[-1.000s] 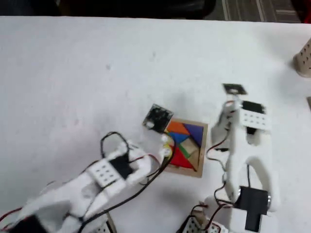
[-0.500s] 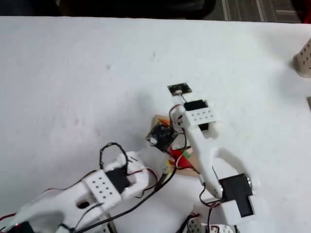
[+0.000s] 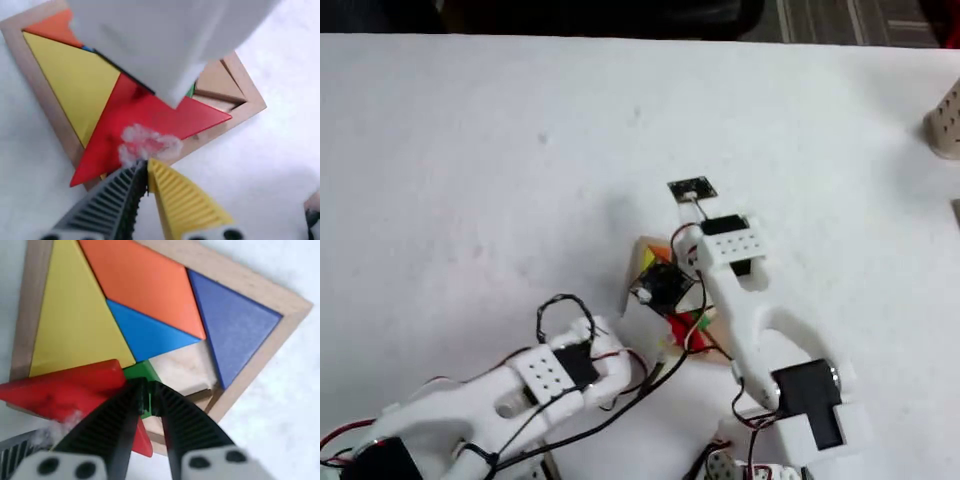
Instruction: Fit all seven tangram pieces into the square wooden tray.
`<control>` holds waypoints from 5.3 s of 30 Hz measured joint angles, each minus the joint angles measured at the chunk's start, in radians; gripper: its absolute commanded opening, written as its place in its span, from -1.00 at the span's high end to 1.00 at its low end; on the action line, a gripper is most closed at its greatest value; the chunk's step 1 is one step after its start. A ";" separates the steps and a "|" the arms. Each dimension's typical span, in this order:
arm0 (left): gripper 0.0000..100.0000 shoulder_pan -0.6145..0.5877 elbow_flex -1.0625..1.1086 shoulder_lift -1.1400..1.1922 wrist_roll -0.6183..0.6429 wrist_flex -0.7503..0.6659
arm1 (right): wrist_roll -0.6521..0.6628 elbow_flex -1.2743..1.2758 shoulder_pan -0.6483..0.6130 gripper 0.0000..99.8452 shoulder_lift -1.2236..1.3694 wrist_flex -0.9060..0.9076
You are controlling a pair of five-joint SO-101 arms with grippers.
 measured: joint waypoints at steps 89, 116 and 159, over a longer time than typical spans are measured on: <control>0.96 -0.178 -0.164 0.173 -0.086 0.009 | 0.091 0.044 0.262 0.96 -0.176 0.064; 0.96 -0.146 -0.164 0.183 -0.052 0.009 | 0.091 0.095 0.368 0.96 -0.201 0.000; 0.95 -0.976 0.382 -1.226 -0.611 0.827 | 0.333 1.017 0.095 0.96 -1.718 0.118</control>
